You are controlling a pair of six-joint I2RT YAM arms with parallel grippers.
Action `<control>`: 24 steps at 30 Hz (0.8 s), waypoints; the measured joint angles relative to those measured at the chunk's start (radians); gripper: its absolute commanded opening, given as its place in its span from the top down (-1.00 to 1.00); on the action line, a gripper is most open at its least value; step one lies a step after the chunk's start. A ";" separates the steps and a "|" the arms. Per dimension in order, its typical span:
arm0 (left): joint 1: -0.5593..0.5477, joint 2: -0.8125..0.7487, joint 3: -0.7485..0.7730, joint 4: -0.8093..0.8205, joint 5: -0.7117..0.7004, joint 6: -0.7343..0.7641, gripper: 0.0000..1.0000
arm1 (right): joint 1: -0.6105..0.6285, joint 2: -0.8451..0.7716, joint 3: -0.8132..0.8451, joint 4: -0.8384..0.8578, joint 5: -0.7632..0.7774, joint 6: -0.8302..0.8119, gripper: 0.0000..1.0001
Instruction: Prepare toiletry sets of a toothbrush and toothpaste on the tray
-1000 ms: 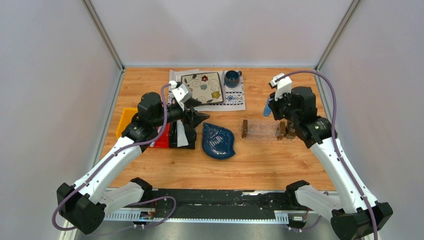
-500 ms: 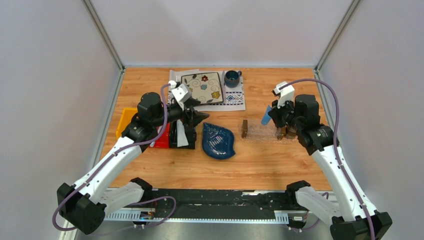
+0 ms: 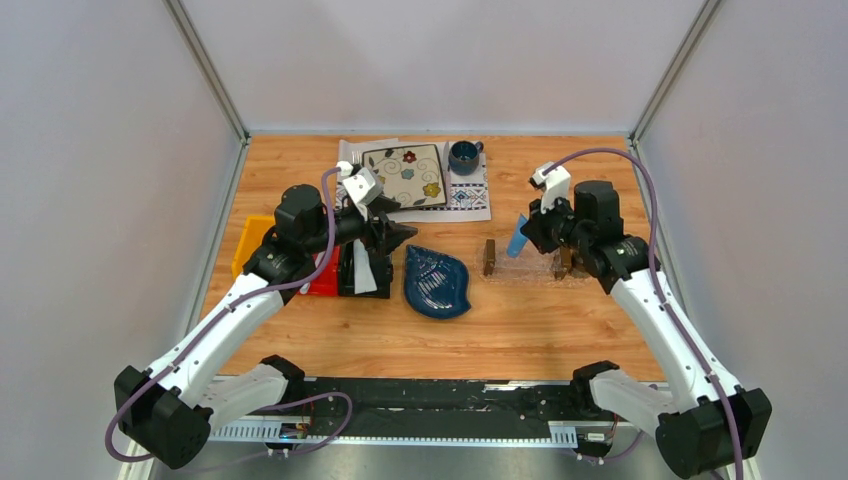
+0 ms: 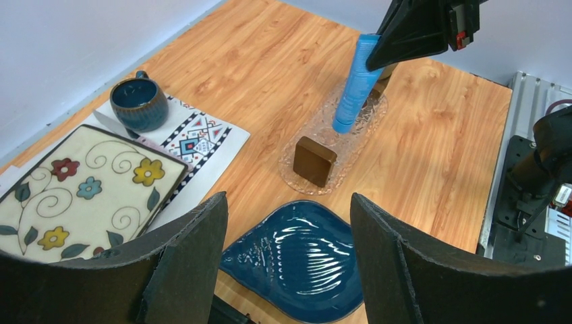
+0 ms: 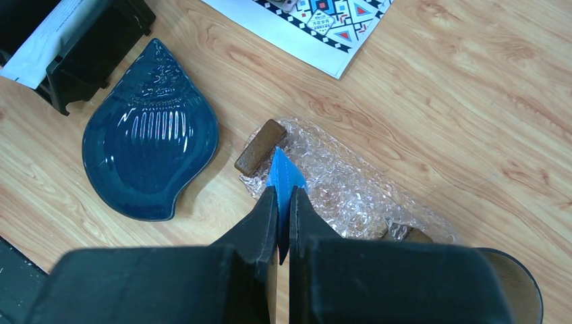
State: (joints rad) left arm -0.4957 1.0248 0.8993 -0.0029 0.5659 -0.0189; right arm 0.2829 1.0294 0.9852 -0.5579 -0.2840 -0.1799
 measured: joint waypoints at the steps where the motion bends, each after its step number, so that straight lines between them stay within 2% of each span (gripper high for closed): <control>1: 0.000 0.000 0.000 0.000 0.000 0.000 -0.49 | 0.000 0.006 0.000 0.002 -0.005 0.000 1.00; 24: 0.001 0.006 0.000 0.000 0.001 0.000 -0.49 | 0.000 0.081 0.002 0.055 -0.033 0.003 1.00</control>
State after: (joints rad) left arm -0.4946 1.0306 0.8989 -0.0029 0.5667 -0.0189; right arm 0.2829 1.1103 0.9867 -0.5030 -0.3168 -0.1772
